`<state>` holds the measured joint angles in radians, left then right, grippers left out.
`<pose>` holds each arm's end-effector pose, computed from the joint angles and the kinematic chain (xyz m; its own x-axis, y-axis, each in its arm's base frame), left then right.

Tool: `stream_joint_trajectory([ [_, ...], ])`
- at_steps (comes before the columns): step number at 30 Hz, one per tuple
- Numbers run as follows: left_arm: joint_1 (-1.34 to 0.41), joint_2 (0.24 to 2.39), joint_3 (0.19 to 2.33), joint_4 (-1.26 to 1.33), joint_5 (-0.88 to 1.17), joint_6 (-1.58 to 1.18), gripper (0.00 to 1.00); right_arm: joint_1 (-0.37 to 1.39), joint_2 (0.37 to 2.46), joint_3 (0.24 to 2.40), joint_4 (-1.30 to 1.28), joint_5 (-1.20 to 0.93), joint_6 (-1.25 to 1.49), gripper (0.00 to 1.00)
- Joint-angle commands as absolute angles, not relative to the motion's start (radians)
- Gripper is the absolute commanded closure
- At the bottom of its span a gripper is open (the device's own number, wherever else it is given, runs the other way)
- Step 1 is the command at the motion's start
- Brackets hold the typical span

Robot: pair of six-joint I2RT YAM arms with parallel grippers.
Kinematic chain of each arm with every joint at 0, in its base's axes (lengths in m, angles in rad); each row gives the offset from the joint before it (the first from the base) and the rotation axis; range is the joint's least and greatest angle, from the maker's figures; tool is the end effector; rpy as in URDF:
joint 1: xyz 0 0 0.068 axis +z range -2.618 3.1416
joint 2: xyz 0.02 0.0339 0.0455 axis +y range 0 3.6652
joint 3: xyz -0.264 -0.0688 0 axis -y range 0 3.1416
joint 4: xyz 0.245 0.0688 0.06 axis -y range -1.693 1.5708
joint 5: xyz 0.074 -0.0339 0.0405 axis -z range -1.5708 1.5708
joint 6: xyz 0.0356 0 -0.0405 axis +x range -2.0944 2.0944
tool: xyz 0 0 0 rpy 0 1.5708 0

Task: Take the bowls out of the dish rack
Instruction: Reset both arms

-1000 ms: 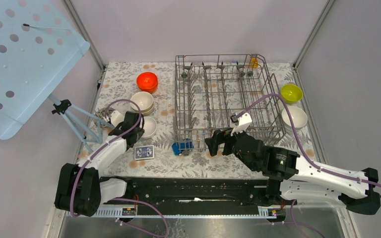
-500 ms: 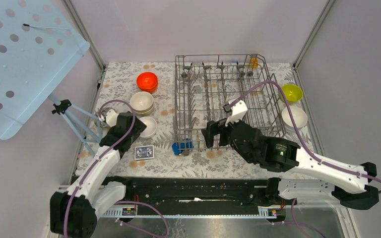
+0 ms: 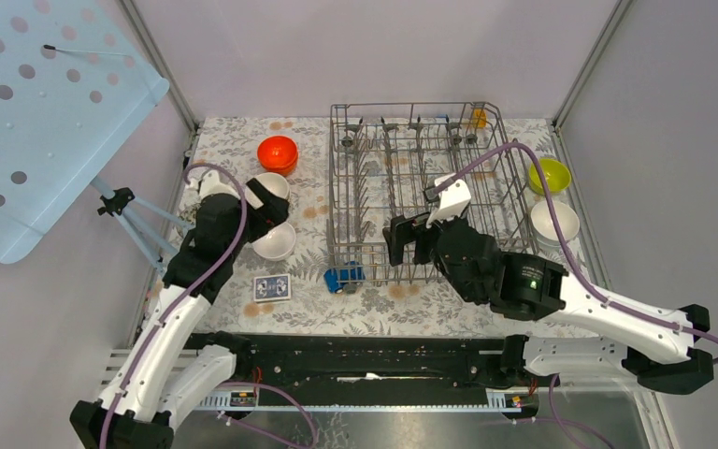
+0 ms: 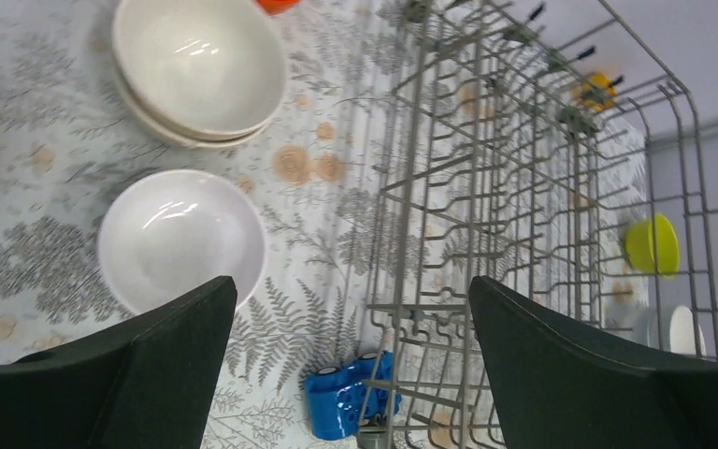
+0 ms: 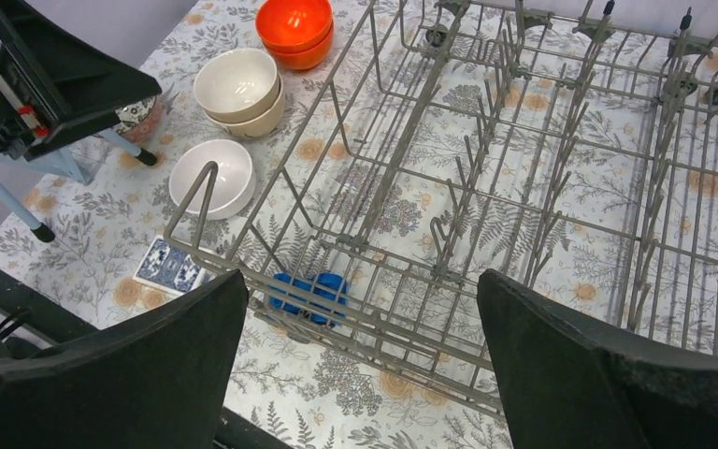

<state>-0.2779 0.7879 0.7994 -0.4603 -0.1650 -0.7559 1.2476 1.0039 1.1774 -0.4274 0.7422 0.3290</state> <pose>0.1712 -0.0428 0.3161 -0.3916 -0.5919 -0.7045 -0.1928 0.8014 -0.5662 0.0883 0.1879 0.4124 -0.2342 0.0507 -0.9709 -0.4389 0.8856 0.1521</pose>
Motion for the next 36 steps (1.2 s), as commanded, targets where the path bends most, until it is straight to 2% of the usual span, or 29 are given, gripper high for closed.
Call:
stream_joint_trajectory([
  [1, -0.305, 0.833, 0.913, -0.425, -0.134, -0.605, 0.01, 1.223, 0.990, 1.122, -0.290, 0.741, 0.278, 0.00],
  [3, -0.305, 0.858, 0.962, -0.442, -0.160, -0.573, 0.01, 1.158, 0.987, 1.134, -0.265, 0.681, 0.287, 0.00],
  [7, -0.319, 0.874, 1.003, -0.445, -0.193, -0.576, 0.01, 0.898, 0.972, 1.203, -0.275, 0.489, 0.390, 0.00],
  [12, -0.323, 0.827, 0.909, -0.372, -0.249, -0.632, 0.01, 0.724, 0.934, 1.238, -0.316, 0.480, 0.481, 0.00],
  [16, -0.357, 0.882, 0.910, -0.368, -0.286, -0.648, 0.01, 0.551, 0.840, 1.156, -0.324, 0.396, 0.567, 0.00],
  [22, -0.535, 1.020, 1.065, -0.426, -0.454, -0.585, 0.01, 0.535, 0.768, 1.089, -0.355, 0.417, 0.479, 0.00],
  [28, -0.537, 0.930, 0.959, -0.330, -0.402, -0.565, 0.01, 0.535, 0.585, 0.904, -0.233, 0.338, 0.394, 0.00],
  [36, -0.538, 0.865, 0.879, -0.264, -0.366, -0.577, 0.01, 0.534, 0.532, 0.858, -0.222, 0.341, 0.351, 0.00],
])
